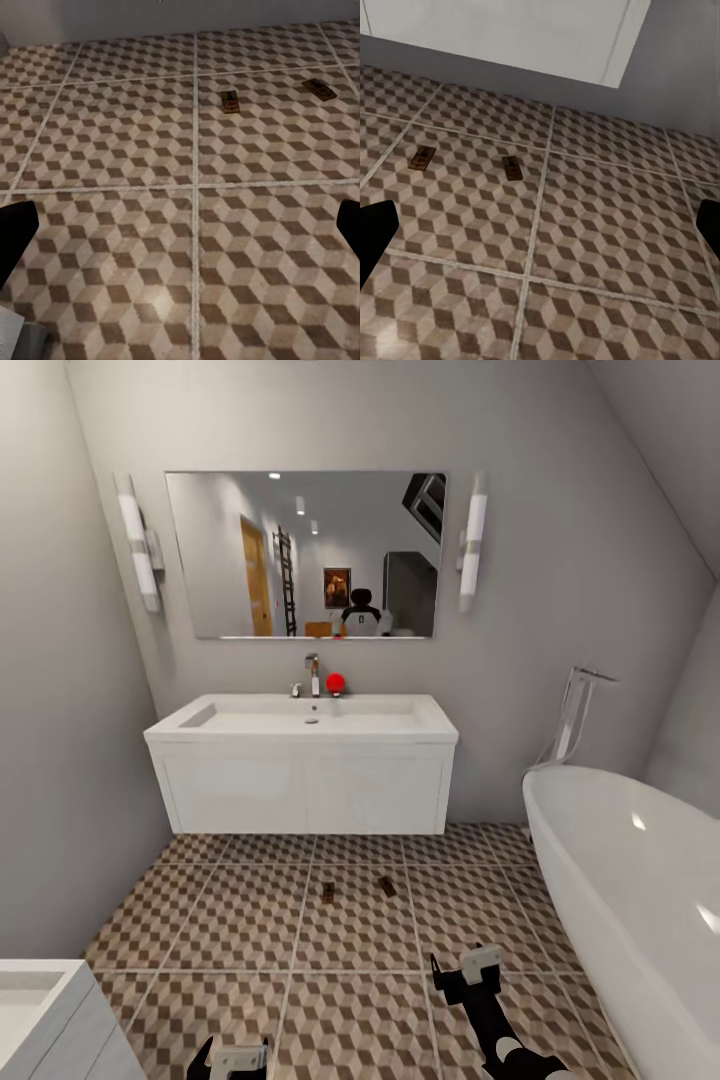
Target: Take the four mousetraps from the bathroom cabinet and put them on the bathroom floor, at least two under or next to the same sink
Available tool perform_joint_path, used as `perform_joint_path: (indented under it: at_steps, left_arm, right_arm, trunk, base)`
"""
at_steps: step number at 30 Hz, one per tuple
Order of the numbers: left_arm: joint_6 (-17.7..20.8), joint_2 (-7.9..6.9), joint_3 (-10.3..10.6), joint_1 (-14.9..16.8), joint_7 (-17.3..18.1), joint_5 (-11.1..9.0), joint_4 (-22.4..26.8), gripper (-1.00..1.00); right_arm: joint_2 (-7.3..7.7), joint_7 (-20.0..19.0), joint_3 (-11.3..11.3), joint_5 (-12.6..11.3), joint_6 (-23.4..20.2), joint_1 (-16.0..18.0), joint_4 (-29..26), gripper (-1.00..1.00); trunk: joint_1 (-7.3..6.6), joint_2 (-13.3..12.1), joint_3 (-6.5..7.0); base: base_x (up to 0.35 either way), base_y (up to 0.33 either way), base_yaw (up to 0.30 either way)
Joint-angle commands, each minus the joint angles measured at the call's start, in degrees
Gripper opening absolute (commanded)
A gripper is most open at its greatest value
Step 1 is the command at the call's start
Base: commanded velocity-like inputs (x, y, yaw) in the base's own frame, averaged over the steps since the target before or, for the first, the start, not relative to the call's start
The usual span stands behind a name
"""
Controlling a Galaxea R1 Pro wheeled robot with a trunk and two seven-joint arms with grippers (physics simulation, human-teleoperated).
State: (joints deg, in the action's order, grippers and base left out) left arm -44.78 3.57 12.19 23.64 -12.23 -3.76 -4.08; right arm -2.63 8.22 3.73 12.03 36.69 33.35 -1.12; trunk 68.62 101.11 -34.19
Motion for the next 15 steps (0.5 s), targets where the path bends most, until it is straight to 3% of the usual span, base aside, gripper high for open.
perform_joint_path:
  at_steps: [1, 15]
  left_arm:
    - [-0.3, 0.04, 0.5, 0.1, -0.2, -0.4, -0.2, 1.0]
    - [-0.3, 0.04, 0.5, 0.1, -0.1, -0.4, -0.2, 1.0]
  right_arm:
    - [-0.01, 0.6, 0.4, 0.4, 0.1, 0.0, 0.1, 1.0]
    - [-0.01, 0.6, 0.3, 0.4, 0.1, 0.0, 0.1, 1.0]
  trunk:
    - [-0.23, -0.4, 0.13]
    - [-3.31, -6.0, 2.64]
  base:
    - [0.0, 0.0, 0.0]
    - [0.0, 0.0, 0.0]
